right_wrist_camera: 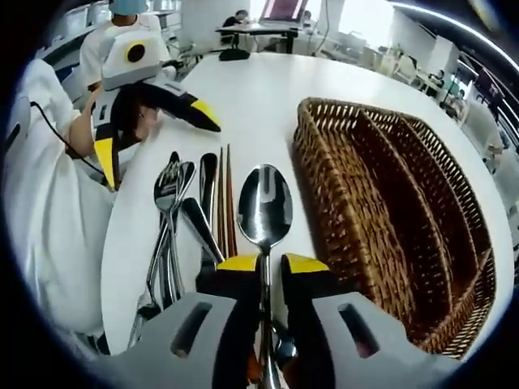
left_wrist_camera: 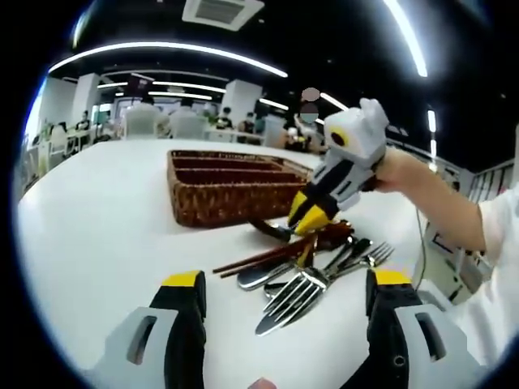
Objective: Arrange the knives, forks, and spoons in their matching storage slots by inserting each utensil handle-first until every utensil is classified and aligned in the correct compartment
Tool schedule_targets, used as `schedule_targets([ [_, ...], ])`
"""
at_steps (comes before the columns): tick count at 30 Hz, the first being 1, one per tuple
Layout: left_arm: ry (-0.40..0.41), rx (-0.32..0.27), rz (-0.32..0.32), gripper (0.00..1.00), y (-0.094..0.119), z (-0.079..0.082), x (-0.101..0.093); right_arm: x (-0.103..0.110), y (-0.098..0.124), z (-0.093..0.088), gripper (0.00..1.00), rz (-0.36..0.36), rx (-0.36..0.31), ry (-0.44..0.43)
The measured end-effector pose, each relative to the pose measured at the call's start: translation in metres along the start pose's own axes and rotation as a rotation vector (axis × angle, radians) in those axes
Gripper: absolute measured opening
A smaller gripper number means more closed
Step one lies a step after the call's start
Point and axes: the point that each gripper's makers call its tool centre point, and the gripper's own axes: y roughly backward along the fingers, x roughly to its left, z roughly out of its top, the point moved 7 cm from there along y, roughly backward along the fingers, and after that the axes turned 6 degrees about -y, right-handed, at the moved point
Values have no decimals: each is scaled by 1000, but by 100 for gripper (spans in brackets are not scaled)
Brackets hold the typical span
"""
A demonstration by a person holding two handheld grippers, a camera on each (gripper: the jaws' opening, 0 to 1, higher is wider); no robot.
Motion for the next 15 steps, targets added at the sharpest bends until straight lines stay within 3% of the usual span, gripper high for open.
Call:
schedule_targets([
  [15, 1, -2, -2, 81, -1, 1, 1, 2, -3, -4, 3, 15, -33, 6],
])
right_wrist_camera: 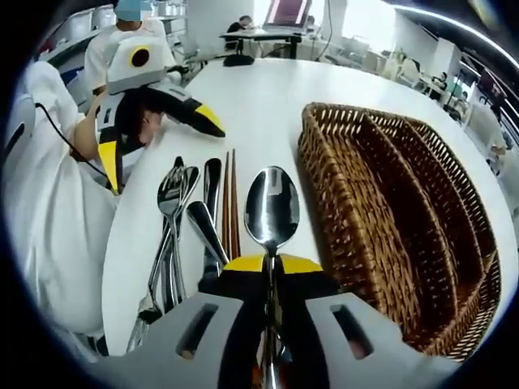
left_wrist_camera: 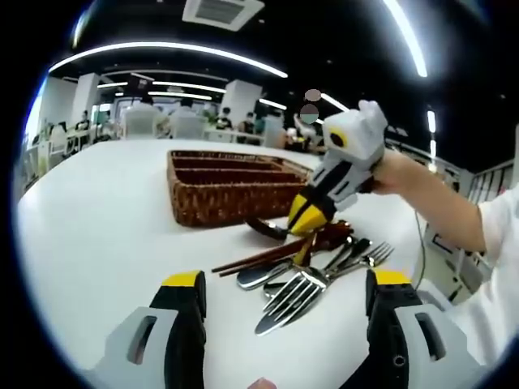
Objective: Arrange the knives, forks, and spoons in their matching storage slots by inserting each utensil handle-first until every utensil is classified and aligned in the correct compartment
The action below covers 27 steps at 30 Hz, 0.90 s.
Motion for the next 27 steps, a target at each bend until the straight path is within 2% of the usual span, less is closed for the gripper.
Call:
schedule_targets([
  [7, 2, 1, 0, 81, 0, -1, 0, -1, 3, 5, 3, -17, -50, 11],
  [14, 1, 2, -1, 81, 0, -1, -1, 3, -8, 13, 4, -16, -58, 55],
  [20, 0, 2, 1, 81, 1, -1, -1, 3, -16, 22, 4, -19, -106, 68],
  [25, -1, 0, 6, 81, 3, 0, -1, 1, -24, 20, 4, -13, -72, 75],
  [27, 0, -1, 6, 81, 3, 0, -2, -2, -21, 21, 4, -9, -80, 64],
])
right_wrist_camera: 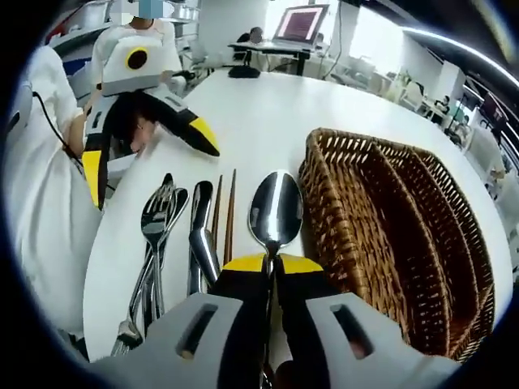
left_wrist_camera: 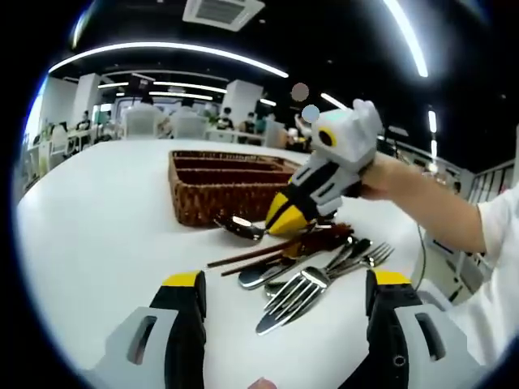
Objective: Arrange the knives, forks, and spoons in their matching storage slots by inserting each utensil handle-first until every utensil is classified and aligned in the correct compartment
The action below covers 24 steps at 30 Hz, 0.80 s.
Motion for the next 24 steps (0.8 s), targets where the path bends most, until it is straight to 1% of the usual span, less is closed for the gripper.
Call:
schedule_targets([
  [5, -1, 4, -4, 81, -1, -1, -2, 1, -1, 0, 6, 7, 22, 8],
  [8, -1, 1, -4, 81, -1, -1, -3, -2, 2, -1, 7, -7, 36, -13],
  [13, -1, 1, -6, 81, -1, -1, -4, -2, 5, -6, 8, 3, 60, -28],
  [17, -2, 0, -7, 81, -1, -1, -4, -5, 5, -9, 8, 14, 63, -50],
  [19, -2, 0, -8, 81, -1, -2, -5, -4, 3, -9, 5, 34, 56, -53],
  [24, 0, 0, -5, 81, 1, -2, -5, -5, 1, -6, 4, 36, 50, -65],
])
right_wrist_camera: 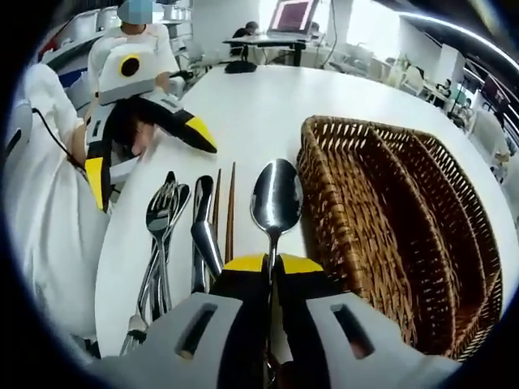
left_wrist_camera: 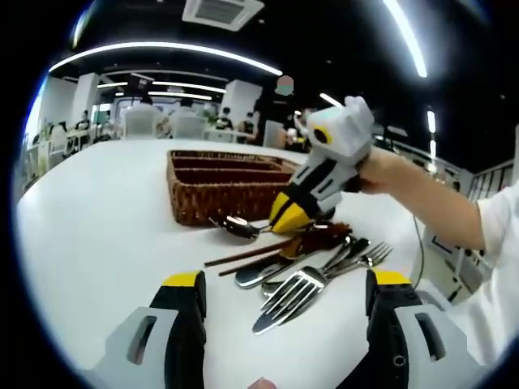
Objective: Arrange the knives, forks, and spoons in their matching storage slots by inserting each utensil handle-first until every utensil is classified and aligned in the correct compartment
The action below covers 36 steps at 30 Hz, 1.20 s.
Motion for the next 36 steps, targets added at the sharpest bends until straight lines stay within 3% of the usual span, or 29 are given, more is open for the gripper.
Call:
schedule_targets([
  [3, 1, -1, 3, 81, 1, 0, 0, 3, -1, 1, 3, 15, -1, -38],
  [6, 1, -2, 4, 81, 2, 0, 0, 5, -1, 3, 2, 1, -5, -8],
  [19, -1, -8, 6, 81, 5, 1, 0, 5, 9, 30, 2, -47, -124, 29],
  [26, 0, -8, 6, 81, 6, 0, -1, 4, 22, 48, 2, -91, -221, 62],
  [36, -1, -11, 4, 81, 5, 1, -3, 15, 39, 61, 2, -115, -265, 93],
])
